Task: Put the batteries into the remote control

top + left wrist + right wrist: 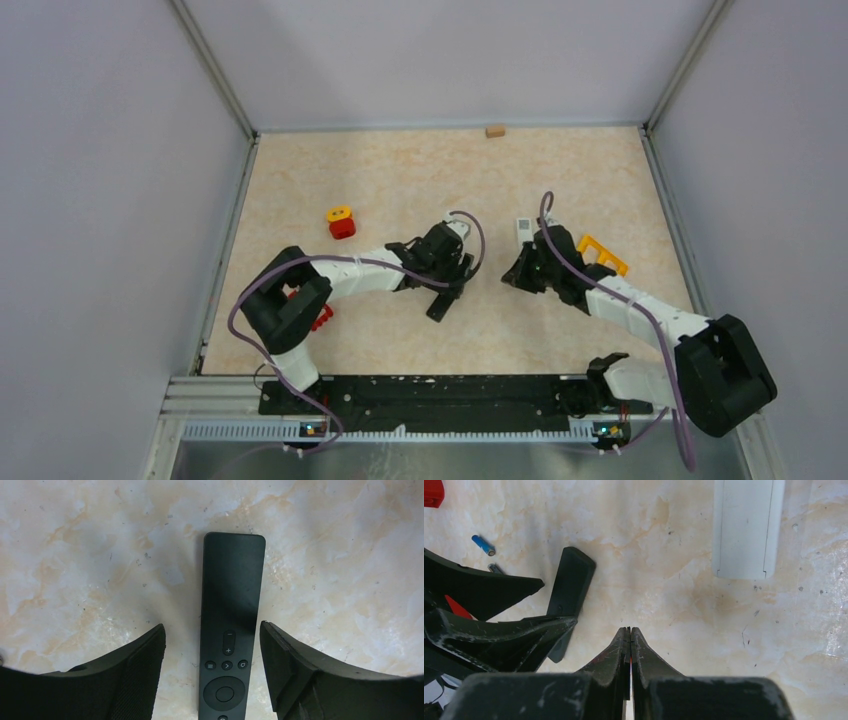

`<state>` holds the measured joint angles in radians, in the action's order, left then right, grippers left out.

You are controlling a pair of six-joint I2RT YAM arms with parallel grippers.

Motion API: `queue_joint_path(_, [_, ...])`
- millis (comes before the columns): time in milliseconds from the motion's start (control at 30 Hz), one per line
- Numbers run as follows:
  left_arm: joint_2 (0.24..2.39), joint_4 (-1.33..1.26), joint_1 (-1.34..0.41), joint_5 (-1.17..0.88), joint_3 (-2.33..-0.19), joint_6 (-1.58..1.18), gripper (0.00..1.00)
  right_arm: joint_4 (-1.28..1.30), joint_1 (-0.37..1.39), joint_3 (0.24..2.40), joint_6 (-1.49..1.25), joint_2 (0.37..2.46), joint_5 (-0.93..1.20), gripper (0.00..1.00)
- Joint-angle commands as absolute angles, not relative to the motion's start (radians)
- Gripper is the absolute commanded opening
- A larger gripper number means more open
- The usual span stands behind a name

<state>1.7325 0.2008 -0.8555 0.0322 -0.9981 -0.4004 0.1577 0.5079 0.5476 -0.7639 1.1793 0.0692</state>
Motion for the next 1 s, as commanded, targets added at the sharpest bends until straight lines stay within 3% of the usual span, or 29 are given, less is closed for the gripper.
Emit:
queue_joint_path(0, [1.732,0.242,-0.898,0.123,-0.98,-0.356,0.73,0.139,0.514,0.535,-0.777,1.142,0.057,0.0])
queue_joint_path(233, [1.726,0.259,-0.931,0.093,-0.928,-0.304,0.68,0.143,0.514,0.526,-0.778,1.138,0.054,0.0])
queue_joint_path(367, [1.726,0.258,-0.931,0.084,-0.906,-0.295,0.57,0.145,0.514,0.528,-0.778,1.137,0.053,0.0])
queue_joint_path(600, [1.713,0.253,-0.934,0.042,-0.899,-0.285,0.21,0.15,0.514,0.536,-0.772,1.135,0.06,0.0])
queue_joint_path(767, [1.649,0.258,-0.92,-0.057,-0.928,-0.275,0.07,0.111,0.514,0.545,-0.745,1.128,0.133,0.41])
queue_joint_path(867, [1.623,0.296,-0.886,-0.182,-0.971,-0.245,0.03,0.079,0.514,0.568,-0.737,1.112,0.228,0.57])
queue_joint_path(967, [1.566,0.296,-0.863,-0.278,-0.976,-0.222,0.02,0.065,0.514,0.587,-0.784,1.113,0.267,0.66])
